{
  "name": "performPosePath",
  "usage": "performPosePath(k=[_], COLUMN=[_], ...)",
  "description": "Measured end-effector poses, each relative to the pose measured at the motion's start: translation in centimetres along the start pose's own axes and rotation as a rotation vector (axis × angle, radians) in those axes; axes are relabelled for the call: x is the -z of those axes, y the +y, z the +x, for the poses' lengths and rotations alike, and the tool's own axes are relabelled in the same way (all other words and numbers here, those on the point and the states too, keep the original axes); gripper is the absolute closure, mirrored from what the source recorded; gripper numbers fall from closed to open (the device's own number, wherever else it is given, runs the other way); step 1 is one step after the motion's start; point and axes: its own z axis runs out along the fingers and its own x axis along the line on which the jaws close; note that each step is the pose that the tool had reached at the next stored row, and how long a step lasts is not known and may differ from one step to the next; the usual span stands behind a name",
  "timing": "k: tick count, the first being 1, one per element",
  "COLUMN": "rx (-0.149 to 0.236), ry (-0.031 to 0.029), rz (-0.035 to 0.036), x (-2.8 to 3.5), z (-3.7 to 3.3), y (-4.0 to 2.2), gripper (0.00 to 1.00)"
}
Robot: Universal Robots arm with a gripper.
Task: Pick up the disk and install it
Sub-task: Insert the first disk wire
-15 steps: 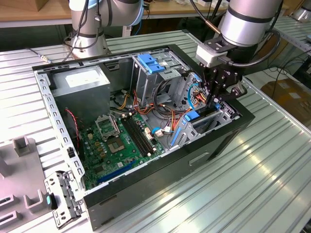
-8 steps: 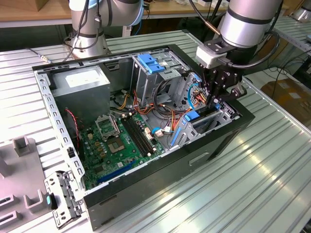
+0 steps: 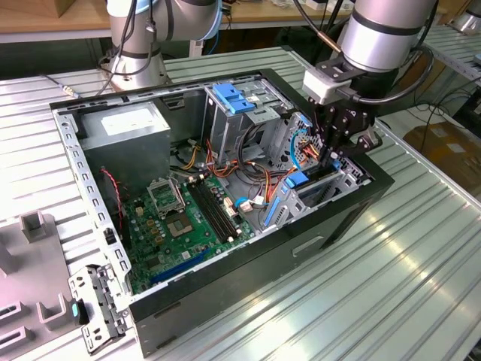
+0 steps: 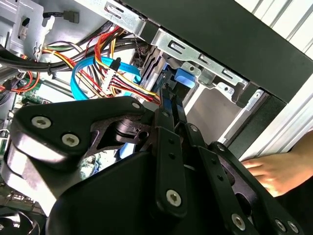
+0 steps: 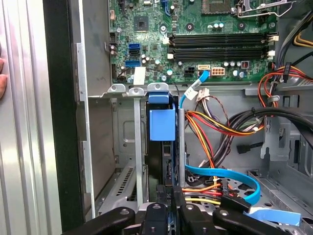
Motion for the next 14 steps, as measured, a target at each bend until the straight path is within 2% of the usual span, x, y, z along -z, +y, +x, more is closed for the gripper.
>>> performPosePath(k=[10, 11, 12, 14], rx=[0.000, 0.000, -0.001, -0.001], ry=[-0.0001, -0.0013, -0.0051, -0.0101], rz=[0.0000, 0.0000, -0.0001, -0.0004], x=[-0.65, -0.65, -0.52, -0.08], z=[-0.03, -0.03, -0.03, 0.01], y=[0.08, 0.07, 0.06, 0.00], gripper=[0.84, 0.84, 0.84, 0.84])
